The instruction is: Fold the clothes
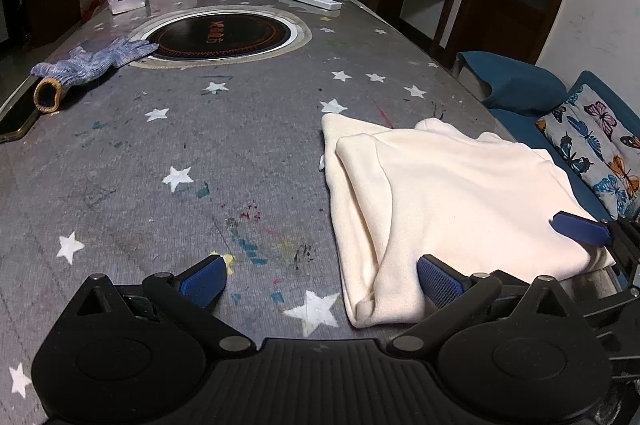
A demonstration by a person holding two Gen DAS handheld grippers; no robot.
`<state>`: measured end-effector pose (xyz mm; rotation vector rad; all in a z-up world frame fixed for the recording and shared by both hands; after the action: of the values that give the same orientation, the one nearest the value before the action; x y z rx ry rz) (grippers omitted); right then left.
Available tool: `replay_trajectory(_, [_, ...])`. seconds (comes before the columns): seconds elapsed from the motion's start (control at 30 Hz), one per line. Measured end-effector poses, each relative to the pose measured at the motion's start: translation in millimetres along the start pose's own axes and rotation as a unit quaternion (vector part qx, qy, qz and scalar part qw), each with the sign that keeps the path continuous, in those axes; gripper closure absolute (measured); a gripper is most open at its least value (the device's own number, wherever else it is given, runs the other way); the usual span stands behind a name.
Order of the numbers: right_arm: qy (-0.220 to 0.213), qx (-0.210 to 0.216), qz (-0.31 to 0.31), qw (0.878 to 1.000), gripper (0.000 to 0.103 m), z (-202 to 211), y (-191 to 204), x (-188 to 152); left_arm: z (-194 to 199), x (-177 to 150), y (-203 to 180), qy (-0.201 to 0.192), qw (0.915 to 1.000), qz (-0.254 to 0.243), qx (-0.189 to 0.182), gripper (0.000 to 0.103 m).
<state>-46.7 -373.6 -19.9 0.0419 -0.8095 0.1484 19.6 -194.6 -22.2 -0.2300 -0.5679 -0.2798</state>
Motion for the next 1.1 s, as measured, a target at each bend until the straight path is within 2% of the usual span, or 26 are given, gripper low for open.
replay_trajectory(0.27, [-0.002,-0.007,-0.011,1.000,0.000,10,0,-4,5,-5,-2,0.000,1.0000,0.003,0.005,0.000])
replay_trajectory(0.57, [-0.005,-0.016,-0.027,1.000,0.000,23,1,-9,22,-14,-15,-0.022,0.9985,-0.034,0.037,0.000])
replay_trajectory(0.83, [-0.006,-0.018,-0.059,0.998,0.000,37,2,-11,40,-19,-14,-0.032,0.9990,-0.017,0.027,0.000])
replay_trajectory(1.1, [-0.006,-0.026,-0.087,0.996,0.000,50,5,-17,56,-27,-17,-0.053,0.9975,-0.027,0.039,0.000])
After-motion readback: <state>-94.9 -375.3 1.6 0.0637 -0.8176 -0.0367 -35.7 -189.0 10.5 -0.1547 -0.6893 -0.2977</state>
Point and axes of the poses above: each gripper's, at about its wrist camera, not at the fingertips, and z roughly against the way its jaws point, y to its left, x to its top, the point moved 5 cm from there along -z, roughly the way its jaws point, and after that the axes turned 7 degrees about y, right-handed, at the moved point
